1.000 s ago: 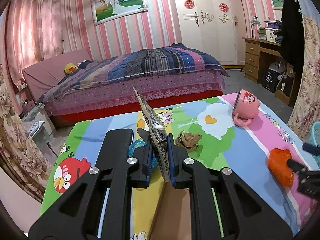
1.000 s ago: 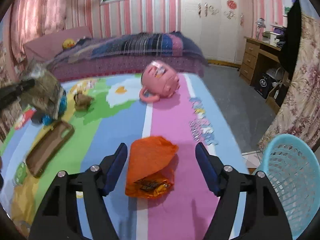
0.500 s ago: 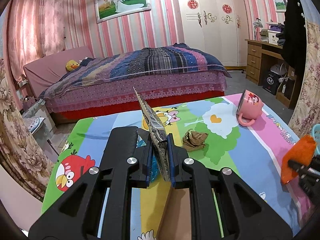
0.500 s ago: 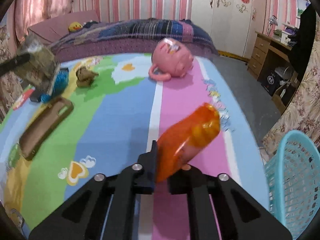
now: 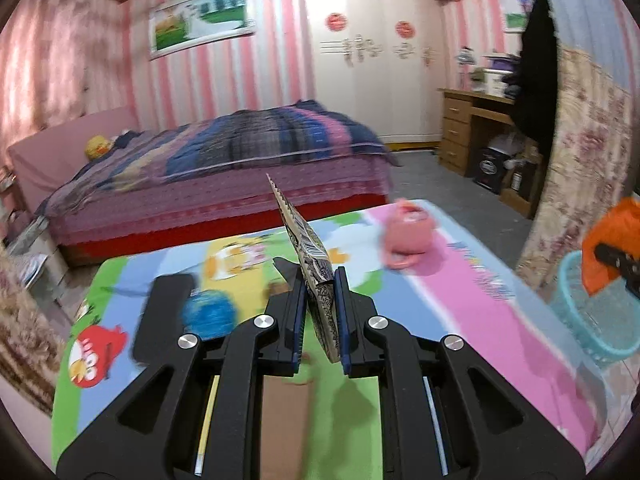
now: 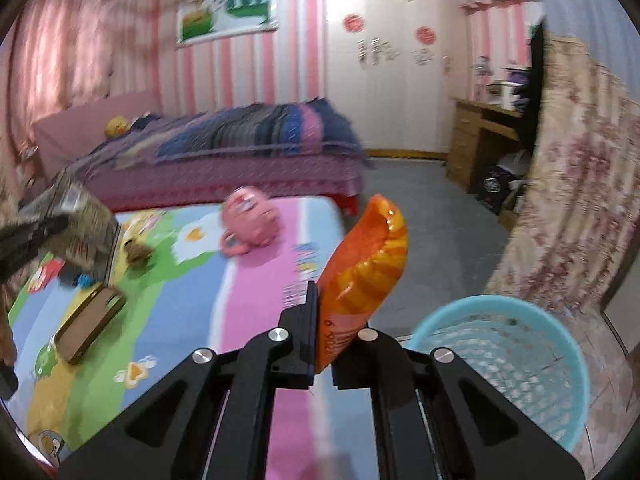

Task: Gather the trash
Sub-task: 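Carry the paper wrapper and orange bag over the blue basket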

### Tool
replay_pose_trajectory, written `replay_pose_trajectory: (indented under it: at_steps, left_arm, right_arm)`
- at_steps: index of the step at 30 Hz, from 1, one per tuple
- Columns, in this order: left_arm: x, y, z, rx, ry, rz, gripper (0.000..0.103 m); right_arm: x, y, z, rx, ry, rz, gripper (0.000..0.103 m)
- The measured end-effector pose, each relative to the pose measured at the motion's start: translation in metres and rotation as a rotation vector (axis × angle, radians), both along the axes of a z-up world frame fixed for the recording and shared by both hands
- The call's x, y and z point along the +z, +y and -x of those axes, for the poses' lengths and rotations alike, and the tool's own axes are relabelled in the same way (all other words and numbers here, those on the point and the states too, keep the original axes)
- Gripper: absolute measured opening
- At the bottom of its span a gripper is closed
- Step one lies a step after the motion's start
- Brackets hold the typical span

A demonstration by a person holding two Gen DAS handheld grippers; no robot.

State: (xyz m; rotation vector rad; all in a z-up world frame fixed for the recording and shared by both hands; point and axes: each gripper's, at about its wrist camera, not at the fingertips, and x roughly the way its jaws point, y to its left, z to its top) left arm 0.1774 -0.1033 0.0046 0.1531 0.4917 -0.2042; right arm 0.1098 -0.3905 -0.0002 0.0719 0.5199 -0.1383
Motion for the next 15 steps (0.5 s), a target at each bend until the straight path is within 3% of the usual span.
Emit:
replay_pose_trajectory:
  at_steps: [5, 15]
  left_arm:
    - [0.002, -0.064, 0.013, -0.118, -0.02, -0.029, 0.012]
    - [-0.005, -0.204, 0.051, -0.381, -0.03, -0.011, 0.012]
  right_arm:
    - [0.004, -0.044, 0.023, -0.107, -0.025, -0.018, 0.005]
    - [-0.006, -0.111, 0.05, -0.273, -0.013, -0.047, 0.005]
